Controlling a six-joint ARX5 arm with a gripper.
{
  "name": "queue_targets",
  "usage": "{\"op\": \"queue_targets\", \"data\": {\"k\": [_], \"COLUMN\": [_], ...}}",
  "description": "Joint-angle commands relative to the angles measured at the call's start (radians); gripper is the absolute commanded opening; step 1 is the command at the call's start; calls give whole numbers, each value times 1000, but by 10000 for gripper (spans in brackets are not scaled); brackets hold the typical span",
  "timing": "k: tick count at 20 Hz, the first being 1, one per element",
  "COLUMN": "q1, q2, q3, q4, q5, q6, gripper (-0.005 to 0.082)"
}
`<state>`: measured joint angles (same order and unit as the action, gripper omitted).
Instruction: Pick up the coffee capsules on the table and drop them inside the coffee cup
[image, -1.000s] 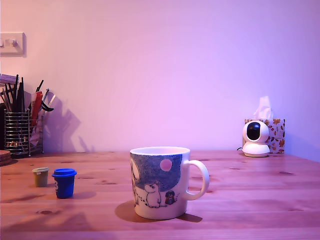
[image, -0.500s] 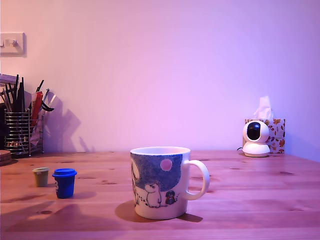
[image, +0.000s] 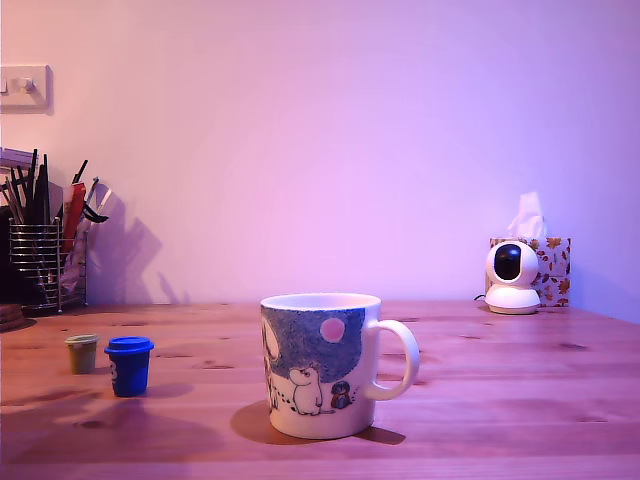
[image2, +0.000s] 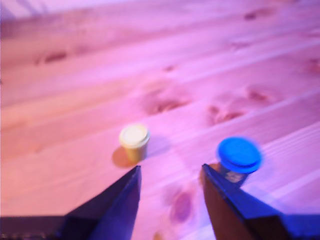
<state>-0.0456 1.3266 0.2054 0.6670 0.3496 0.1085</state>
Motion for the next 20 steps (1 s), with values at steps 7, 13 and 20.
{"op": "queue_targets", "data": {"k": [7,13,20], "q1": [-3,-3,-3], "q2": [257,434,545], "q3": [-8,49,158], "q4": [257,382,404], "q5": [-26,-20,-5], "q6": [-3,-4,-14], "gripper": [504,503,503]}}
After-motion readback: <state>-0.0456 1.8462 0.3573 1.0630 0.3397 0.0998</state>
